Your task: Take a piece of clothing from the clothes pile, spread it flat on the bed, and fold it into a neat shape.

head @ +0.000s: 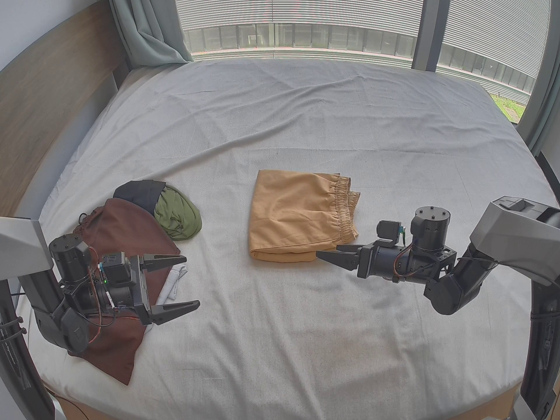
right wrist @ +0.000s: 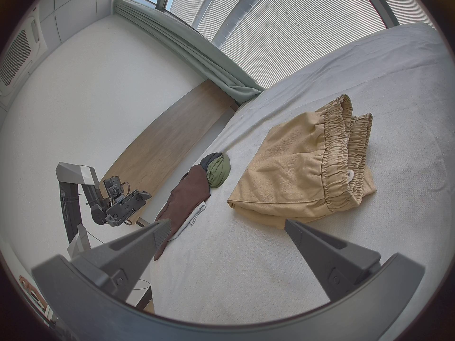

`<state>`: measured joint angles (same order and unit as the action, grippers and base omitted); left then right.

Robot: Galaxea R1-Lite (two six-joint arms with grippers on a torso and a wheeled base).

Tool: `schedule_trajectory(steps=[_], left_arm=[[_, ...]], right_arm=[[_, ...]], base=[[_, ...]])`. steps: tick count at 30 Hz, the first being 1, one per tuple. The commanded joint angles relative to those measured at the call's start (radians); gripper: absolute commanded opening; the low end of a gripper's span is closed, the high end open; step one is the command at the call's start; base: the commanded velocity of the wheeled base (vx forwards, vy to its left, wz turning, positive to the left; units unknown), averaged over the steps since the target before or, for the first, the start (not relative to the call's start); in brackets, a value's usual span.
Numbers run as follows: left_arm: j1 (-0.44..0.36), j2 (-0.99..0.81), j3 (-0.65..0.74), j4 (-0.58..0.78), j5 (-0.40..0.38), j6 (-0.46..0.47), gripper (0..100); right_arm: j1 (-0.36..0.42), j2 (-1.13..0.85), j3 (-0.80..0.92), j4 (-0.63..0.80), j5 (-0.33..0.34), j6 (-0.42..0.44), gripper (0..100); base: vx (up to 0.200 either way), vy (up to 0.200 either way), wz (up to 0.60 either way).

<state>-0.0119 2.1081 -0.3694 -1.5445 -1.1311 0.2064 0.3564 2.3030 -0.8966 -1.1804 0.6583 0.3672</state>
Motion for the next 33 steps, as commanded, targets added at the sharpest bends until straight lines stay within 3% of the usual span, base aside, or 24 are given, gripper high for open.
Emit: schedule_trajectory(steps=[1,14,19,30,33], left_arm=[[-0.011,0.013,0.006,0.000,0.002,0.001,100],[-0.026,0.012,0.021,0.000,0.002,0.001,100],[-0.025,0.010,0.020,0.000,0.002,0.001,100],[-0.026,0.012,0.021,0.000,0.002,0.001,100],[-0.028,0.012,0.023,0.000,0.002,0.001,100]], right_arm=[[-0.047,0.208,-0.547,-0.018,0.018,0.289,100],[-0.057,0.210,-0.591,-0.018,0.006,0.277,100],[-0.062,0.219,-0.634,-0.005,-0.065,0.271,100],[-0.065,0.220,-0.642,0.004,-0.100,0.240,100],[-0.065,0.254,-0.711,0.073,-0.166,0.228,100]], base=[[0.000,0.000,0.00],[0.000,0.000,0.00],[0.000,0.000,0.00],[0.000,0.000,0.00],[0.000,0.000,0.00]])
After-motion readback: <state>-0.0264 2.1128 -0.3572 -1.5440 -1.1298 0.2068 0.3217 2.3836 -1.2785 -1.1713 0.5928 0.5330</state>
